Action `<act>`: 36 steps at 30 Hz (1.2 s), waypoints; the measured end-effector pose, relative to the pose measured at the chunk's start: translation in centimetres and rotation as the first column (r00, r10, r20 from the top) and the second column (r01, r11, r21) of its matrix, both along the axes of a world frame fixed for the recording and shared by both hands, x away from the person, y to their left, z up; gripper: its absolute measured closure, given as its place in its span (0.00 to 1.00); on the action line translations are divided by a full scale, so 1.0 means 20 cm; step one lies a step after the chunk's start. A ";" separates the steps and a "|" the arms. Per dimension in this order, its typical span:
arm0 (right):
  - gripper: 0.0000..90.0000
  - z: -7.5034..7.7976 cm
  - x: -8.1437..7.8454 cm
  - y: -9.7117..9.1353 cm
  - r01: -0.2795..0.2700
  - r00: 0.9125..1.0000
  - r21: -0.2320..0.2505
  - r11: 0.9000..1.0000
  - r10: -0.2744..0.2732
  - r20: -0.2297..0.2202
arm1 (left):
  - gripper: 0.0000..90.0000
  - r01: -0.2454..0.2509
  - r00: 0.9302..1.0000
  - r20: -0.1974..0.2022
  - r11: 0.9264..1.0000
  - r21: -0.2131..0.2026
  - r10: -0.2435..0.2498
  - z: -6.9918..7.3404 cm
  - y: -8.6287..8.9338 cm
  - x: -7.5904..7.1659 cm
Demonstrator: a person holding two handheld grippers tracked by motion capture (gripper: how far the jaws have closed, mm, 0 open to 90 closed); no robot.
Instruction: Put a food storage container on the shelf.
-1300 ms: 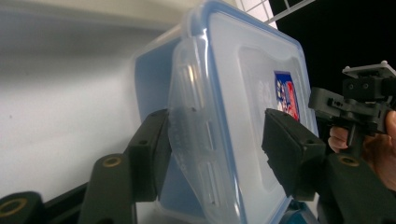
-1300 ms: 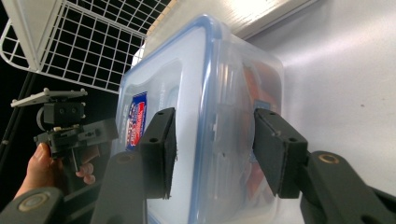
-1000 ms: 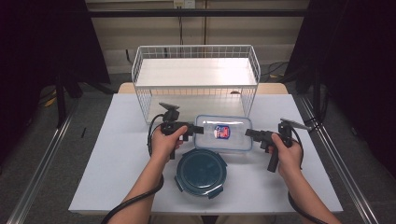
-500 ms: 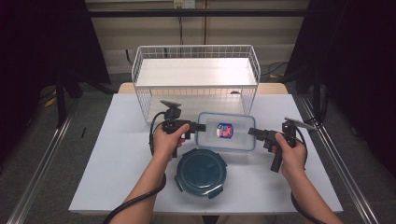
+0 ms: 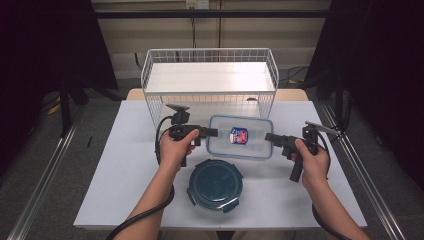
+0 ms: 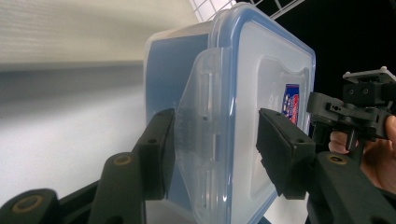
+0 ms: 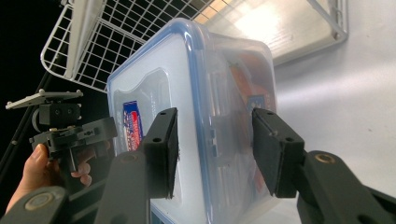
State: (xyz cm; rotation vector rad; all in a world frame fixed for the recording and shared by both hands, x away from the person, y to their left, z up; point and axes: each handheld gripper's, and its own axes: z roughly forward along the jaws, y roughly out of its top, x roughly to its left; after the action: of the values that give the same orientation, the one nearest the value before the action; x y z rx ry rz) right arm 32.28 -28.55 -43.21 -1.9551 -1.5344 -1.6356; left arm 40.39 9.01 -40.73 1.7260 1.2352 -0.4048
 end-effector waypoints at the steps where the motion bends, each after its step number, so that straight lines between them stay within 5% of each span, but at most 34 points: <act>1: 0.59 0.01 0.00 0.00 -0.002 1.000 -0.004 1.000 0.002 -0.002 | 0.54 -0.010 1.000 -0.012 1.000 -0.008 0.010 0.01 0.00 0.00; 2: 0.59 0.02 0.00 0.01 -0.002 1.000 -0.004 1.000 0.002 0.004 | 0.54 -0.003 1.000 0.010 1.000 0.015 0.003 0.02 0.01 0.00; 20: 0.59 0.26 0.01 0.09 -0.030 0.998 -0.028 0.999 0.031 0.058 | 0.54 -0.022 0.998 0.051 0.999 -0.032 0.024 0.23 0.10 -0.03; 36: 0.59 0.39 0.03 0.14 -0.045 0.995 -0.034 0.998 0.048 0.090 | 0.54 -0.045 0.996 0.080 0.998 -0.041 0.048 0.36 0.17 -0.04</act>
State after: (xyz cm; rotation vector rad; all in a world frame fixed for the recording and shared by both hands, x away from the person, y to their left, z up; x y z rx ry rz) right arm 32.96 -25.66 -35.48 -1.8699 -1.6360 -1.7136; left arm 39.55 12.34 -33.58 1.6609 1.1992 -0.3266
